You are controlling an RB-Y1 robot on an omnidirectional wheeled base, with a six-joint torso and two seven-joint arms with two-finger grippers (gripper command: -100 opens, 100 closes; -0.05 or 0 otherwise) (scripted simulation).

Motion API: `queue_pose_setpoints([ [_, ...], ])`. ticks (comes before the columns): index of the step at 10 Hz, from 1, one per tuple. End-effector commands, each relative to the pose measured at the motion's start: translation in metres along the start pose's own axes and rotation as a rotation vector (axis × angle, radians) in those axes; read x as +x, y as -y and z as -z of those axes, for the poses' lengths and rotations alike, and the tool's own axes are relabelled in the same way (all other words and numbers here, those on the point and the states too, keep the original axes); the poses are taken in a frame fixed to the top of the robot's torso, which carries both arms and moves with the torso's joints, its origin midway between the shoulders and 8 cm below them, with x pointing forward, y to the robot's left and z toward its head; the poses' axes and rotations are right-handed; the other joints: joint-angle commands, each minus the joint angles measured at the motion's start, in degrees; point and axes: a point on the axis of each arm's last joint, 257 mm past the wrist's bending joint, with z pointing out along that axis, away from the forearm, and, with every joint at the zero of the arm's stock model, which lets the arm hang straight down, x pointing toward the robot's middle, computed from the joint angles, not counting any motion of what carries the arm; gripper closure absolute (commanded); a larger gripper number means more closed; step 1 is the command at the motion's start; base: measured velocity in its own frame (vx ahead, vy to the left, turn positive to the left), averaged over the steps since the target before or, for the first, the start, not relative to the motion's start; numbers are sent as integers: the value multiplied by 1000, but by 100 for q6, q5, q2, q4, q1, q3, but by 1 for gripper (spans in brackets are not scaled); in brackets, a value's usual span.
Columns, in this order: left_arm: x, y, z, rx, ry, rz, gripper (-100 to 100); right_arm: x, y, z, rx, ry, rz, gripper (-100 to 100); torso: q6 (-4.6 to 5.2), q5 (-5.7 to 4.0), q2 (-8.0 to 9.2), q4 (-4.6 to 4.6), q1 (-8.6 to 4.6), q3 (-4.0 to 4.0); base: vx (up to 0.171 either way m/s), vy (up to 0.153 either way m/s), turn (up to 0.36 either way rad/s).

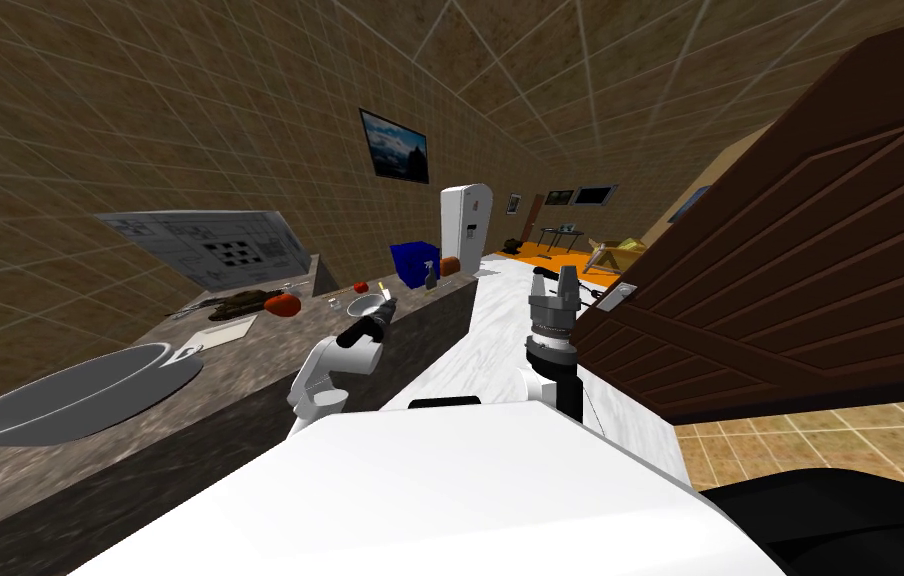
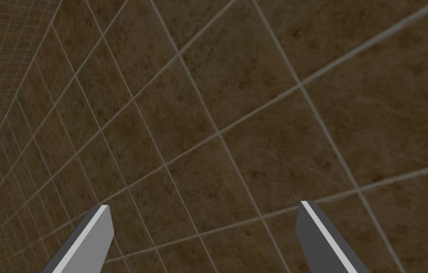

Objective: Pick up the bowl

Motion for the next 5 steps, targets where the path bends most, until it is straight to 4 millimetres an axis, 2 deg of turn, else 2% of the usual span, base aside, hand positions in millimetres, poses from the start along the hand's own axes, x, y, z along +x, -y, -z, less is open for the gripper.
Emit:
queue_pose_setpoints([
  [1, -10, -6, -3, -40, 17, 0, -100, 0, 0, 0, 0, 0, 0, 0, 0, 0, 0, 0, 0, 0, 23, 12, -38],
  [3, -9, -16, -3, -77, 12, 0, -100, 0, 0, 0, 0, 0, 0, 0, 0, 0, -3, -1, 3, -2, 19, 16, -9],
  [4, -19, -19, -5, -105, 29, 3, -100, 0, 0, 0, 0, 0, 0, 0, 0, 0, 0, 0, 1, 0, 31, 26, -30],
  [5, -18, -27, -4, -134, 25, 4, -100, 0, 0, 0, 0, 0, 0, 0, 1, 1, -5, 0, 6, -2, 31, 28, -19],
])
